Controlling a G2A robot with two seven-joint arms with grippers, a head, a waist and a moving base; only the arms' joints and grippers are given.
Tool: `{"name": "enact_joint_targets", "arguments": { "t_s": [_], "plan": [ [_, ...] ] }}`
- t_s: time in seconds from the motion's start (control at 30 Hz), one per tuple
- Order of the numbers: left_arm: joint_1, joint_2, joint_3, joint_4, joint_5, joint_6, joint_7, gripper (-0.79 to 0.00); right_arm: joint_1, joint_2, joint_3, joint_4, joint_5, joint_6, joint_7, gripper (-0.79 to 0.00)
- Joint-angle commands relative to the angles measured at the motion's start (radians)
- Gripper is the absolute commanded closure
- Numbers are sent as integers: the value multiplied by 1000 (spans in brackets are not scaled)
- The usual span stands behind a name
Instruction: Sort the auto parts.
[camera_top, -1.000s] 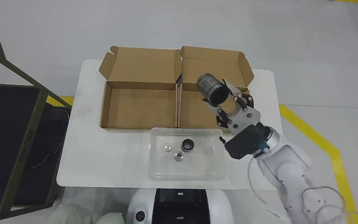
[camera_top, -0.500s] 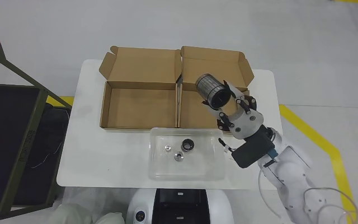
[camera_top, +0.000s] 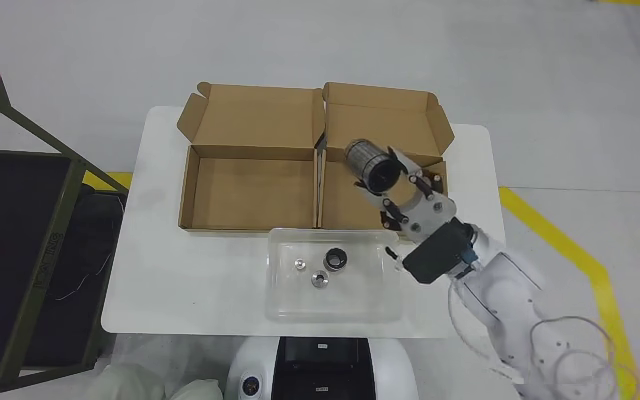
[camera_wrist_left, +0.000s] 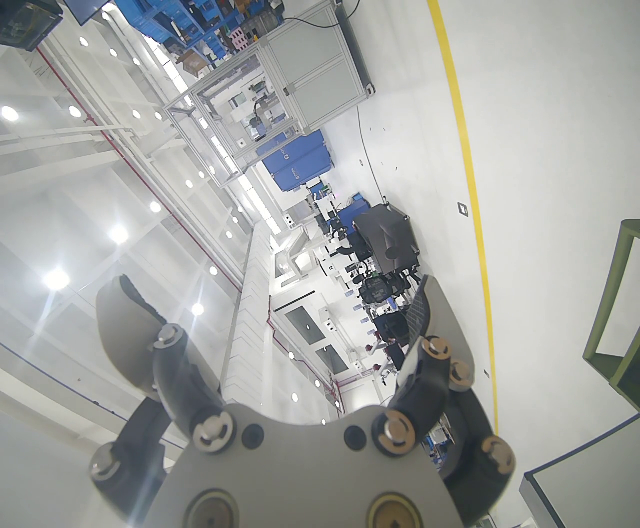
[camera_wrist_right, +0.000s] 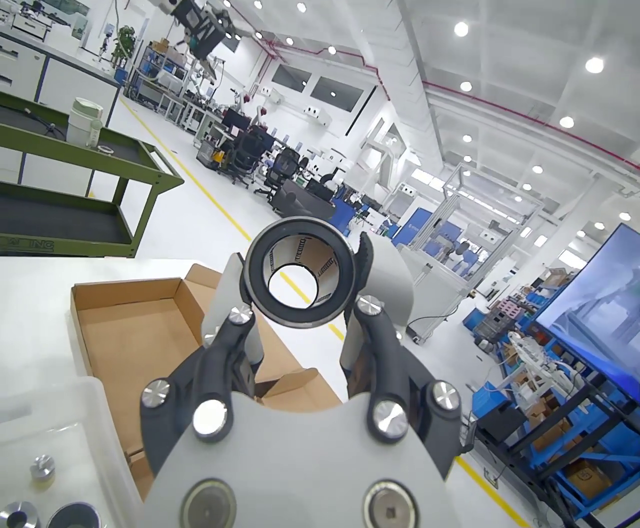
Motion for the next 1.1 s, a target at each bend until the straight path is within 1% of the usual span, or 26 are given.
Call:
{"name": "enact_joint_targets", "arguments": {
  "t_s": [0.0, 0.2, 0.53, 0.77, 1.07],
  "plan": [
    [0, 0, 0, 0, 0, 0, 0, -785, 6, -1, -10, 31, 8, -21, 19, 0],
    [0, 0, 0, 0, 0, 0, 0, -785, 18, -3, -33, 96, 23, -58, 70, 0],
    [0, 0, 0, 0, 0, 0, 0, -785, 41, -8, -63, 186, 42, -84, 126, 0],
    [0, 0, 0, 0, 0, 0, 0, -785, 57, -14, -75, 263, 103, -74, 232, 0],
    [0, 0, 0, 0, 0, 0, 0, -785, 99, -23, -111, 345, 153, -110, 345, 0]
  ]
}}
